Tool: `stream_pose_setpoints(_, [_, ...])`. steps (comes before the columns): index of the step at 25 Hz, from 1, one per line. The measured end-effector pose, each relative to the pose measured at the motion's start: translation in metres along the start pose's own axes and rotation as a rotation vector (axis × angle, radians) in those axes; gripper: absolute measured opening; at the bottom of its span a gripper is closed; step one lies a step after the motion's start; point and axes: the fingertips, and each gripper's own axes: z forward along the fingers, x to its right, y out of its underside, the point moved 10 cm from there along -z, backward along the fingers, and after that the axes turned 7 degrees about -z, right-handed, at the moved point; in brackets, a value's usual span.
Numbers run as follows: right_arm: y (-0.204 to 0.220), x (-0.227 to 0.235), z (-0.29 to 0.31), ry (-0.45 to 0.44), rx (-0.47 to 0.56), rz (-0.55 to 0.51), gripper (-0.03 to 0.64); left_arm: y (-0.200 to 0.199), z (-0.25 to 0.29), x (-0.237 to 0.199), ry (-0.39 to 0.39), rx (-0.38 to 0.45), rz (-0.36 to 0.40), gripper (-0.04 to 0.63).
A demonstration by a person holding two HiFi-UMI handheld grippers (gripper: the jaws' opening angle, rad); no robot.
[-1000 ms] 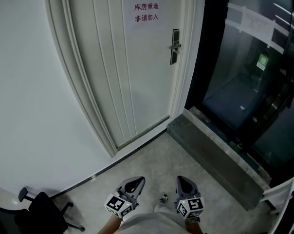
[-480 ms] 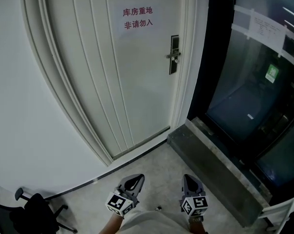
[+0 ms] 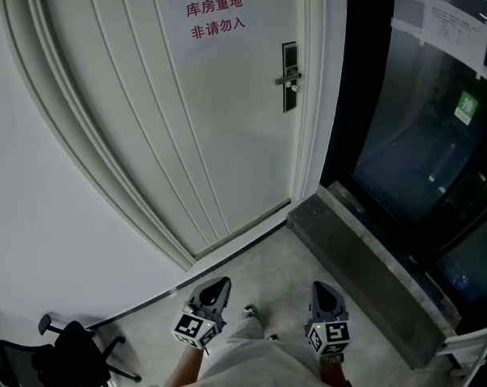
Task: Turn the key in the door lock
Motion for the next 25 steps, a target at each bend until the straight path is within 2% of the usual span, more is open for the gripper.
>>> stream_pose_setpoints(3, [0.004,0.017,0.003,0.08,-0.014,-0.013,-0.008,-0.002,0.021,-0.014,0.004,-0.004,0.021,0.003])
stream_pose_setpoints(6, [0.005,0.028,0.018,0.143,-0.061,-0.108,-0.008,-0.007,0.05,-0.024,0.032,0.007,0.04,0.003])
stream_pose_setpoints(8, [0.007,0.035,0.034,0.143,-0.062,-0.123,-0.008,-0.008,0.071,-0.032,0.051,0.02,0.034,0.004])
stream_pose_setpoints(13, [-0.004,0.06,0.077,0.114,-0.052,-0.077,-0.008,-0.012,0.127,-0.056,0.053,0.029,0.021,0.003])
stream_pose_setpoints(16, [-0.01,0.084,0.109,0.132,-0.066,-0.078,-0.008,-0.018,0.166,-0.075,0.062,0.044,0.005,0.003])
stream_pose_setpoints(21, [-0.03,0.116,0.158,0.147,-0.094,-0.129,-0.008,-0.027,0.228,-0.095,0.131,0.044,-0.006,0.003])
stream_pose_setpoints(25, [-0.039,0.136,0.196,0.157,-0.123,-0.137,-0.008,-0.036,0.272,-0.12,0.127,0.047,-0.009,0.003])
